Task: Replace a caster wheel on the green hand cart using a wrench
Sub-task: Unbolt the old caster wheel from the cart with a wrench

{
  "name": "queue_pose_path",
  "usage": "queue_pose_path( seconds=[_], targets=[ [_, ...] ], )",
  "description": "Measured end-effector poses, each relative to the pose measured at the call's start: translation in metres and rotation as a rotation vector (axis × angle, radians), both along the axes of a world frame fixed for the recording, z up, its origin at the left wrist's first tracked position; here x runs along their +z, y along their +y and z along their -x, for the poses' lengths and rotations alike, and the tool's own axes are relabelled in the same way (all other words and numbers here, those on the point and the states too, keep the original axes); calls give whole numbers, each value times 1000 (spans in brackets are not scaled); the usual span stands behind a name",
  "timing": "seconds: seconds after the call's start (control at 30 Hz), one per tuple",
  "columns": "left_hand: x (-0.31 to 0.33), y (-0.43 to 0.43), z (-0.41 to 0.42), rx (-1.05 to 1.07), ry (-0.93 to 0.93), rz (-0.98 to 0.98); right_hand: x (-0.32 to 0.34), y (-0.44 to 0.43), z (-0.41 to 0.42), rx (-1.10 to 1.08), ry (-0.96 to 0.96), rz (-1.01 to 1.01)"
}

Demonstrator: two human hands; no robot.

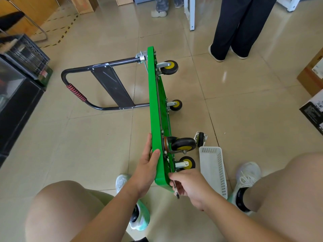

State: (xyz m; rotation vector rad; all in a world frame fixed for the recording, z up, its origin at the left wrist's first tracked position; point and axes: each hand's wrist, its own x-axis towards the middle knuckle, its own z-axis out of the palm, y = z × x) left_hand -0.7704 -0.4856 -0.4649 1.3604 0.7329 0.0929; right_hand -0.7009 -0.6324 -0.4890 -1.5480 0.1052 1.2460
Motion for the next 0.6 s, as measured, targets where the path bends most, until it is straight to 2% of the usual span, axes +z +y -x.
queue_pose_path(
  seconds=[0.23, 0.43, 0.6],
  targets=[
    [0, 0, 0, 7, 0, -6, -3, 6, -6, -10, -26, 10],
    [1, 0, 0, -9, 2, -21, -17, 9, -10, 134, -8, 95],
    [2, 0, 1, -14, 4, -18, -34, 6, -10, 260, -172, 175]
  ],
)
